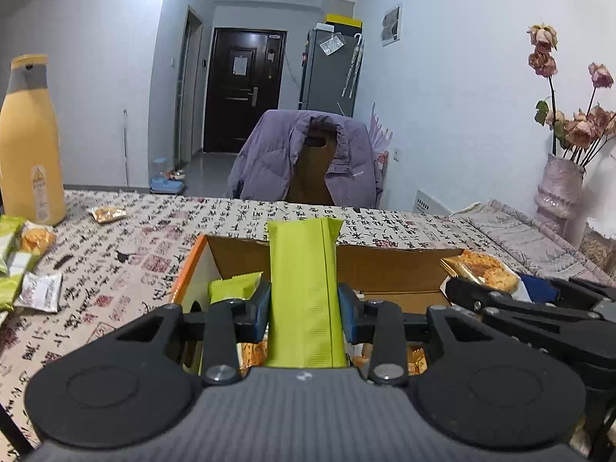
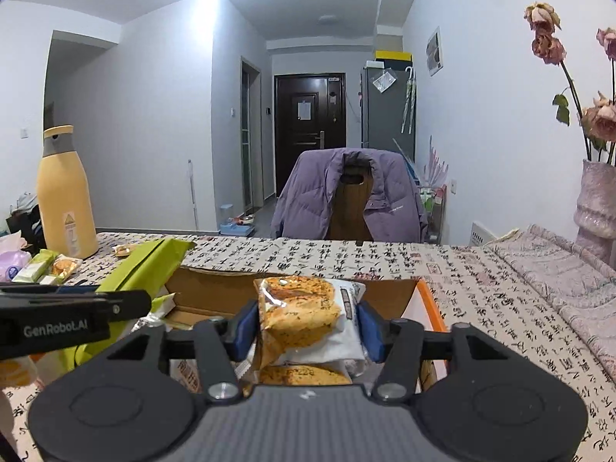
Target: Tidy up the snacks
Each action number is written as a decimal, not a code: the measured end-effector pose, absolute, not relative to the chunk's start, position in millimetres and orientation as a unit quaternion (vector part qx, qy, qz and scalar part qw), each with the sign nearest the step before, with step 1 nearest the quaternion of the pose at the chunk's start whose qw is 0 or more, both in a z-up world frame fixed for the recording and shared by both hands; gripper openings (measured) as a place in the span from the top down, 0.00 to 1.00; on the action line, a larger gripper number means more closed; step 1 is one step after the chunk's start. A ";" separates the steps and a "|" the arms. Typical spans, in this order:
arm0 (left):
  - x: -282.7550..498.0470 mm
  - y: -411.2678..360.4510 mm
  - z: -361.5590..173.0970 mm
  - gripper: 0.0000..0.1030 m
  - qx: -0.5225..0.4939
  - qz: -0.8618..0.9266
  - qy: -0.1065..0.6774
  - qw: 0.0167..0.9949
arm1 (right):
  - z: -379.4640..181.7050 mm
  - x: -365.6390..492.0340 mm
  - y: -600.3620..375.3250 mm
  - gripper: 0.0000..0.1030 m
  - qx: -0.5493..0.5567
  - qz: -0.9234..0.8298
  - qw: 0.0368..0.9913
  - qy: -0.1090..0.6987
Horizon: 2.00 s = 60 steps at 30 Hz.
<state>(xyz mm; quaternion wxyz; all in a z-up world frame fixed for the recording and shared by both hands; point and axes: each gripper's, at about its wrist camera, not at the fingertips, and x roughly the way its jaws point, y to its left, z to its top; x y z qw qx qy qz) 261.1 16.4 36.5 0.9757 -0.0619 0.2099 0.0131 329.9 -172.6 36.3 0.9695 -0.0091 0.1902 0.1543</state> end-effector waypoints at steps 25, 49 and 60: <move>224.3 35.6 60.9 0.00 -0.107 0.060 0.142 0.982 | 51.9 300.4 -182.0 0.00 -0.025 0.128 0.977 0.171; 71.0 26.7 44.1 0.00 -0.046 -0.009 0.177 0.983 | 29.9 153.4 -217.6 0.00 -0.009 0.139 0.968 0.211; 43.4 23.8 22.7 0.00 -0.053 -0.030 0.210 0.976 | 12.0 119.3 -220.7 0.00 -0.005 0.137 0.961 0.240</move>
